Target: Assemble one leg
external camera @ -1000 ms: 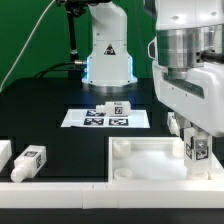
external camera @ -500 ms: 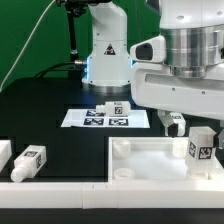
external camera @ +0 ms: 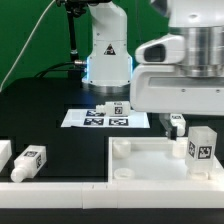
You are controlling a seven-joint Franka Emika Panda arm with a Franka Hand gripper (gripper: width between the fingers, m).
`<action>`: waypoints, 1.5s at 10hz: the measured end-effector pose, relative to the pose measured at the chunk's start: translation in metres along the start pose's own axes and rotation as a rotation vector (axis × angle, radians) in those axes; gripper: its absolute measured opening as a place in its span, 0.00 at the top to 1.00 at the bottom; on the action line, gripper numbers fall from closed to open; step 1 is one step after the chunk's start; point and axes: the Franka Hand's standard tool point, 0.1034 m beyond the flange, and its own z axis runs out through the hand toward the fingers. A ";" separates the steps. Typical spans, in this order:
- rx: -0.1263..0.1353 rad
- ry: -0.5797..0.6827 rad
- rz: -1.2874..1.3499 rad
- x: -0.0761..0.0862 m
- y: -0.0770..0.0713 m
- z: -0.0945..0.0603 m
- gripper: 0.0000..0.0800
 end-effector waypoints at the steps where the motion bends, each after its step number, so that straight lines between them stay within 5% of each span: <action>1: -0.002 0.000 -0.059 0.000 0.000 0.000 0.19; 3: -0.002 -0.001 -0.021 0.000 0.001 0.001 0.21; 5: -0.001 -0.001 0.064 0.000 0.001 0.001 0.64; 10: -0.006 0.029 0.551 0.000 -0.002 0.002 0.64; 15: 0.072 0.004 1.315 0.005 -0.001 0.003 0.64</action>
Offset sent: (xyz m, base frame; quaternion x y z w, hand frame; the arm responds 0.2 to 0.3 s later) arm 0.0000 0.0000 0.0000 0.0000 0.0000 0.0000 1.0000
